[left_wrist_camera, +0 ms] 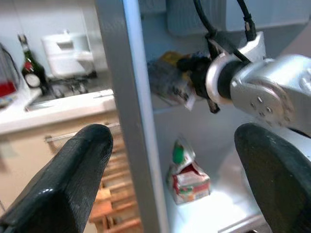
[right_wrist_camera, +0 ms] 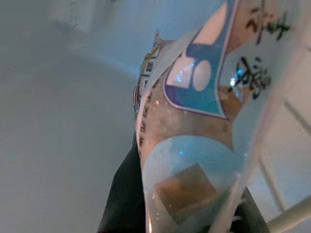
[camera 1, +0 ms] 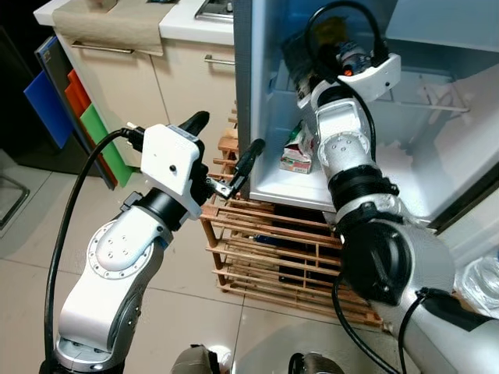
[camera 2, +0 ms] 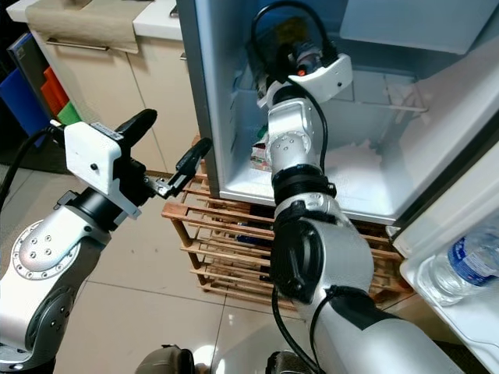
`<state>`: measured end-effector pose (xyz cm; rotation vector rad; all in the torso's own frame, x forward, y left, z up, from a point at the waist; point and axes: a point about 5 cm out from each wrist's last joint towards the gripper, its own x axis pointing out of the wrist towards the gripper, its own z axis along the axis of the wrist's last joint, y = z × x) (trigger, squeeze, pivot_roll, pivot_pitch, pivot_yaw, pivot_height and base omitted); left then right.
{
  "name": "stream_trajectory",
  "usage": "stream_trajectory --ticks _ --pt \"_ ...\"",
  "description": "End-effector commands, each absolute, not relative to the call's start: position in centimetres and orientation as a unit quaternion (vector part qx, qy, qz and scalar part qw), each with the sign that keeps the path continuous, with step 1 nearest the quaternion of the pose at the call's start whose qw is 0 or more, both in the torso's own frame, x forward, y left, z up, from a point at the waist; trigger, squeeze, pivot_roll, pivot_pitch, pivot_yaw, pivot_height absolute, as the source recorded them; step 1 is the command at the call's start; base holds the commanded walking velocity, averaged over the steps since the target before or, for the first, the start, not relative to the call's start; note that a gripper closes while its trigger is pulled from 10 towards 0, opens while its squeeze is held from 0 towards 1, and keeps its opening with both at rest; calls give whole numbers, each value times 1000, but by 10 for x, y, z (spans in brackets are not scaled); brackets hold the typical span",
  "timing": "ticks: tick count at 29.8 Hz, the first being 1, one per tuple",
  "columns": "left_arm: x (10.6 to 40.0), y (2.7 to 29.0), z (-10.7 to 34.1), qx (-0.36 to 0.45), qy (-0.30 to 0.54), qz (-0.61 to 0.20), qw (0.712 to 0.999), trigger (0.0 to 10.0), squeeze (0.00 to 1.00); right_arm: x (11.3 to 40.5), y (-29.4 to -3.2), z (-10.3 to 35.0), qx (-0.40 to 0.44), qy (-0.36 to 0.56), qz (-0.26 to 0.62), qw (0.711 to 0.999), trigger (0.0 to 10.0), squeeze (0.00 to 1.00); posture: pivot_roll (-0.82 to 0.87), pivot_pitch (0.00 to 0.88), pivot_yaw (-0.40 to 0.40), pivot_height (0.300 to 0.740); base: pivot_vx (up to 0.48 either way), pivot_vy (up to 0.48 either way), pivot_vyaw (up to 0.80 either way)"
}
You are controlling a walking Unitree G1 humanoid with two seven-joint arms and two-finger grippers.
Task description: Restocking fridge
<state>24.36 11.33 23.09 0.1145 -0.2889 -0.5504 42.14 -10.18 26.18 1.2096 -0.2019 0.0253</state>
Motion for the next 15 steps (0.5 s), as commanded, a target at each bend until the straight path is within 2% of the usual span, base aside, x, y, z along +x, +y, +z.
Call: stream_trajectory --ticks 1,8,15 --pt "240 111 234 57 -146 -282 947 10000 0 422 -104 276 578 -115 12 808 0 0 164 188 44 740 0 0 0" --pt "236 107 233 50 -132 -290 947 10000 0 424 -95 274 626 -80 -1 776 0 0 176 221 38 740 0 0 0" --pt "234 105 232 48 -126 -292 947 10000 0 425 -95 269 639 -60 -21 767 0 0 176 229 35 740 0 0 0"
